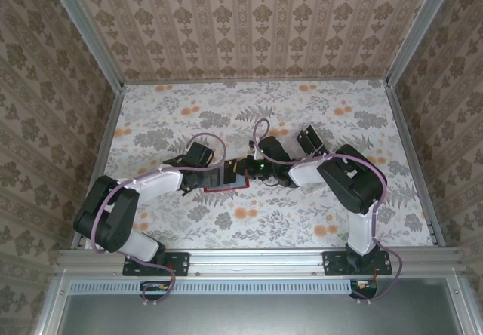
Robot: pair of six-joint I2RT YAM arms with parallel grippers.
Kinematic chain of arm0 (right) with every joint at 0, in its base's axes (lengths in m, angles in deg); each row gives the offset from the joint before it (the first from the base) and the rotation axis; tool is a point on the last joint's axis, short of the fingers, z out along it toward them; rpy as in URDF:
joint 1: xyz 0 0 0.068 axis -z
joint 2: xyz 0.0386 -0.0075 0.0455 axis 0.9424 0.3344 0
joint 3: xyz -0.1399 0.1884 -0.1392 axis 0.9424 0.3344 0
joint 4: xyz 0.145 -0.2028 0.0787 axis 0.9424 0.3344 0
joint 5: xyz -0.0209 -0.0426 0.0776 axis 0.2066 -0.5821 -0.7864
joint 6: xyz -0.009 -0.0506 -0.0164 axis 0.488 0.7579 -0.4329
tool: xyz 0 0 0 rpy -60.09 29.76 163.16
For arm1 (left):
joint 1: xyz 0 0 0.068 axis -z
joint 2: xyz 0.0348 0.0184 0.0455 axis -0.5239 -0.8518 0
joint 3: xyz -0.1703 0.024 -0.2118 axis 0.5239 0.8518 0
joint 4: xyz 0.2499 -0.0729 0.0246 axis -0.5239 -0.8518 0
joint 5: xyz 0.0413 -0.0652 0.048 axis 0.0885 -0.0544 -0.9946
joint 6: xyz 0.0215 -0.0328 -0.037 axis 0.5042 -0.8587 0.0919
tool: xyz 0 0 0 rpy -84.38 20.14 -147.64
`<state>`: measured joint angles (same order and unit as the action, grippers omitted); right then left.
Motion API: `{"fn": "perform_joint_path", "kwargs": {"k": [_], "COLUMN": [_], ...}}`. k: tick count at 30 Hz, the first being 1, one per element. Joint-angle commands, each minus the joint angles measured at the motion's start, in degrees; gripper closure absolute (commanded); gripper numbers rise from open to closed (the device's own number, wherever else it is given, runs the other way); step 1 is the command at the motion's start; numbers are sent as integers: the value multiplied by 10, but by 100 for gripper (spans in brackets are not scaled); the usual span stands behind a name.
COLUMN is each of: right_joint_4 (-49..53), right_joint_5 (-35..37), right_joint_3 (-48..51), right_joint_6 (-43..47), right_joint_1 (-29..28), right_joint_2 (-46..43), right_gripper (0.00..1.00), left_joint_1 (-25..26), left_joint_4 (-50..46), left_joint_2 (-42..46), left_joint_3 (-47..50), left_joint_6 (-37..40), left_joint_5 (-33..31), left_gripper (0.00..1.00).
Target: Put the credit cards into the card holder
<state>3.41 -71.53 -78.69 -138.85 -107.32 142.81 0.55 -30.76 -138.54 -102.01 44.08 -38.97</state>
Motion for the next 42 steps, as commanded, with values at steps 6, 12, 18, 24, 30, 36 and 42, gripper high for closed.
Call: {"fn": "perform_joint_path", "kwargs": {"k": [6,12,18,24,30,36,42], "right_joint_4": [-65,-75,-80,-73,-61,-63,-66], "right_joint_5": [-31,-41,-36,-26,-31,-39,-49], "right_joint_3": [21,27,48,66,53,43,33], "right_joint_6": [-39,-43,-41,-34,-30,-33,-35], "right_joint_1": [9,10,20,31,31,29,23], "right_joint_2": [27,30,22,8,13,25,32], "right_gripper": [100,100,100,100,100,100,100], "left_joint_1": [-5,-5,-5,-4,-4,-5,-4], "left_joint_4": [-35,-37,-37,-40,-39,-39,-38], "left_joint_2": [-2,-4,-4,-5,-8,-11,-14], "left_joint_3": [13,12,11,9,9,7,7], "left_joint_6": [-7,-8,-9,-9,-10,-9,-9], "left_joint_5": [-8,-11,-11,-11,-11,-12,-13], "left_gripper": [0,0,0,0,0,0,0]}}
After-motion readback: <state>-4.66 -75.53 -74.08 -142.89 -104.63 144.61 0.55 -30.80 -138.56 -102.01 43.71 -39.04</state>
